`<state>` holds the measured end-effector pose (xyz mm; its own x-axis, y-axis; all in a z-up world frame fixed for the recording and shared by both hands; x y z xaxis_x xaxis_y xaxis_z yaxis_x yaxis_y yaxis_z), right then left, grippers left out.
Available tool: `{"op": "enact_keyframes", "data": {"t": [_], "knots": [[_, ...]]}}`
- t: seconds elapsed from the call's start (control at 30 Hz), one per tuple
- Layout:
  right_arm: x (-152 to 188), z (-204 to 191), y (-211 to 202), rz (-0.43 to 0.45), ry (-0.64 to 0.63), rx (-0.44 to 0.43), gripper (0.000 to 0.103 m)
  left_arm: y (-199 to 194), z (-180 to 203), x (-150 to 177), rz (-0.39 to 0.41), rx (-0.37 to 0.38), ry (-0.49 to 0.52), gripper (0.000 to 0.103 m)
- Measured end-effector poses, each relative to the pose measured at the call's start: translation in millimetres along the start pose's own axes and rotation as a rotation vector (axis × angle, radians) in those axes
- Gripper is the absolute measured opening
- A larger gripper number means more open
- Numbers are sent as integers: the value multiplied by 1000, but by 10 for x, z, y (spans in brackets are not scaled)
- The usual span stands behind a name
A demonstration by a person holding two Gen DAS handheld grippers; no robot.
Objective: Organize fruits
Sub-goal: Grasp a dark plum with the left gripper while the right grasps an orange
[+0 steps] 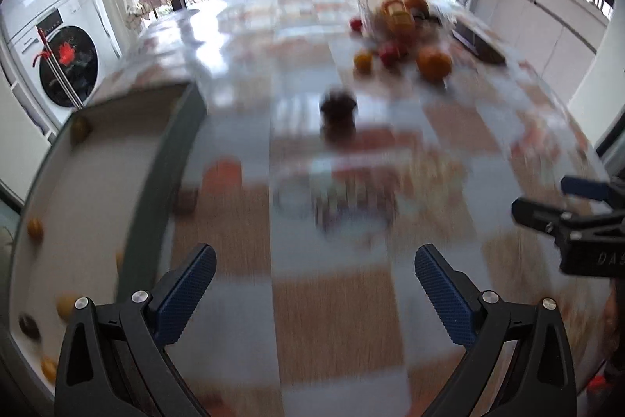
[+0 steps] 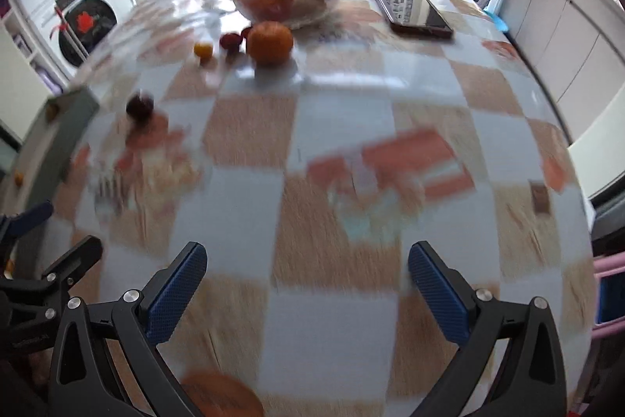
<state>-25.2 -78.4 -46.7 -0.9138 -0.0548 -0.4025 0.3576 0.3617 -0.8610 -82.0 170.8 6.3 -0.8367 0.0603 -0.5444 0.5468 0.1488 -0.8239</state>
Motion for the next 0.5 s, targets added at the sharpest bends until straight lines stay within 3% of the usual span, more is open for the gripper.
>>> {"op": "enact_keyframes", "data": {"t": [0.2, 0.23, 0.27, 0.37, 0.5], "knots": [[-592, 26, 230, 53, 64, -71, 102, 325, 63, -500, 1, -38, -15, 102], [-675, -1, 270, 65, 58, -75, 102, 382, 73, -547, 5, -47, -13, 99], [-766, -35, 316, 77, 49, -83, 101, 453, 85, -602, 2, -58, -11, 90], [-953, -90, 420, 94, 36, -93, 94, 597, 122, -684, -20, -64, -6, 88], [-1148, -137, 565, 112, 12, -85, 84, 638, 178, -754, 19, -75, -4, 88]]}}
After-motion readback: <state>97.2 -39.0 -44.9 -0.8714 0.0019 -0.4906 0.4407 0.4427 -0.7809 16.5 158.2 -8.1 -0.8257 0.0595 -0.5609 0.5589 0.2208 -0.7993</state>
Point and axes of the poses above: each gripper's, at about its wrist camera, not at the fingertips, and y roughly the way its jaws point, z to its right, x to its underside, the point moved 3 cm from there along y, roughly the way its jaws point, and after that the axes turned 10 degrees about -x, right-handed, at the moved point
